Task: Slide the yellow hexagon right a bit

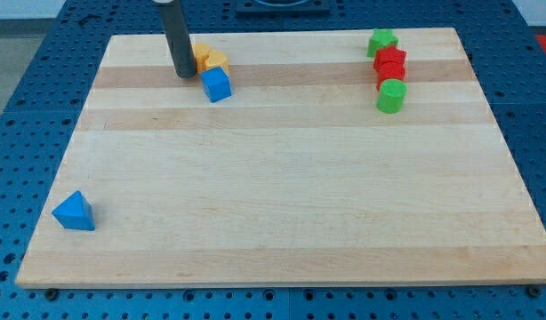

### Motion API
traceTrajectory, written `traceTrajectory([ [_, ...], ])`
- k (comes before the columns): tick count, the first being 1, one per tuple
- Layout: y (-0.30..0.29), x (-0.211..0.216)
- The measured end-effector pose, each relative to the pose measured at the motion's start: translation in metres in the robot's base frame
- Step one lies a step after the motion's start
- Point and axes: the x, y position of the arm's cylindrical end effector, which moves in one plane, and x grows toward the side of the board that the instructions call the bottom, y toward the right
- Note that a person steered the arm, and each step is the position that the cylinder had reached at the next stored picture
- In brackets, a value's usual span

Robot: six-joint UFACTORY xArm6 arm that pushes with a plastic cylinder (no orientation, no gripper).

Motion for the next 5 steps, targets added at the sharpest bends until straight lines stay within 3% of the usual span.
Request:
traceTrajectory([
  [5,-0.020,-0.031],
])
